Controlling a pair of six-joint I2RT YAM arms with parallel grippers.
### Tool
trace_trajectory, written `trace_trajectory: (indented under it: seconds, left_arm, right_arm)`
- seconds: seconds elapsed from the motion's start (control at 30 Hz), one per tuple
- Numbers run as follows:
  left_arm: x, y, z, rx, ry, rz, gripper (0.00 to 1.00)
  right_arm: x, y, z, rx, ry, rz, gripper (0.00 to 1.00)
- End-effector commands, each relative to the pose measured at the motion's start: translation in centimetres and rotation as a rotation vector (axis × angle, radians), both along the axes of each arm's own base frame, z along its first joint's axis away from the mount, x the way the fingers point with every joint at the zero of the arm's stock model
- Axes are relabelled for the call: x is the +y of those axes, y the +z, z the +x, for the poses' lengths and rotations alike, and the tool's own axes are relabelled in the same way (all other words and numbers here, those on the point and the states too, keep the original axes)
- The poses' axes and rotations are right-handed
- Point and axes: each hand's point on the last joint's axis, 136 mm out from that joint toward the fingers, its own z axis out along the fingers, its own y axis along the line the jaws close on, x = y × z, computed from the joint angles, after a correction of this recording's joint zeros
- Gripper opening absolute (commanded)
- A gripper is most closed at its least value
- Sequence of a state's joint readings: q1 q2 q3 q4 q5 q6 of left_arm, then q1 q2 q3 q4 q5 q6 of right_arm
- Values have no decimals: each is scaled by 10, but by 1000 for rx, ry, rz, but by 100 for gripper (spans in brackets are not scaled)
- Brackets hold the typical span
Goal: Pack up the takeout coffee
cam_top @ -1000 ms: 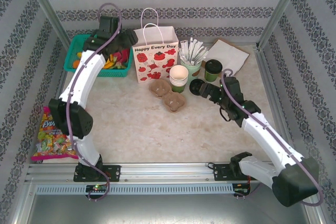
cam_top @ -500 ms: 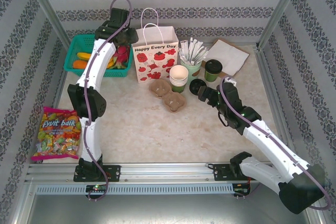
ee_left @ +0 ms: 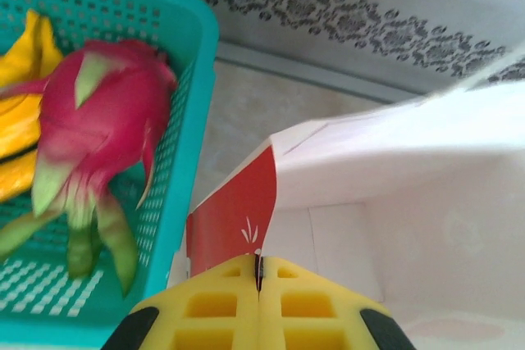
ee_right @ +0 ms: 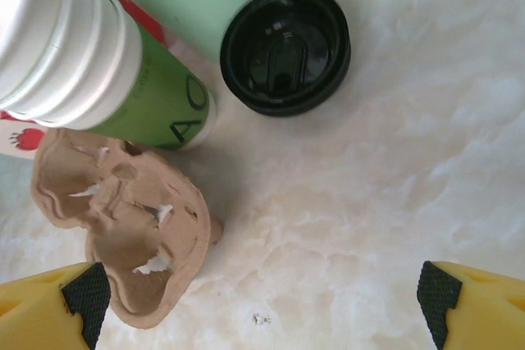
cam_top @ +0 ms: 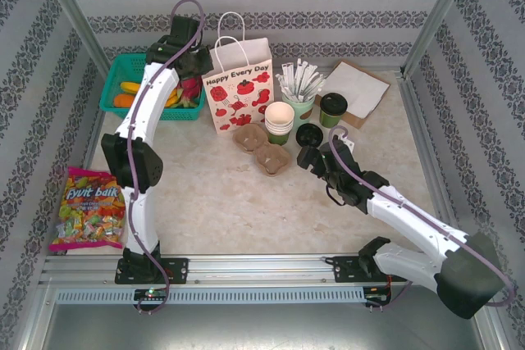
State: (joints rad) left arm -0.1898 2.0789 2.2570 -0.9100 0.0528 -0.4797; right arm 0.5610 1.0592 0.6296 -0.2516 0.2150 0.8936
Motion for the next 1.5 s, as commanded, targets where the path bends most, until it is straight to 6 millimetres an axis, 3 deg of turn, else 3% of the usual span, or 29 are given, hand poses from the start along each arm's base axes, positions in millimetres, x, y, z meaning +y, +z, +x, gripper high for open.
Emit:
trace_trajectory:
  seconds: [0.0,0.23,0.37,0.53,0.63,0.73,0.9,1.13,1.47]
  left_arm:
    - [-3,32,-30,-36,22,-66,0]
    - [2,39,-71,-59,65,-114,0]
    - [4,30,-98,-39,76,-119,0]
    - [14,14,-131,-9,105,-107,0]
    - [17,8,-145,0,115,-117,0]
    - [17,2,-155,18,108,-121,0]
    - [16,-2,-172,45,69,-117,0]
    - [16,-14,-202,99,46,-131,0]
    - [-12,-29,-231,158,-40,-233,0]
  right_arm:
    - [12,-4,2,-1,15,53,98]
    - [19,-10,4,52,34,57,98]
    - [36,-16,5,72,81,57,98]
    - [42,-35,-1,210,124,-26,98]
    - [56,-49,-4,280,165,-6,91]
    - [56,-65,-4,334,155,-40,85]
    - [47,-75,-1,379,240,-172,75]
    - [5,-86,-6,487,304,-325,54]
    - [-40,-82,-19,580,244,-410,48]
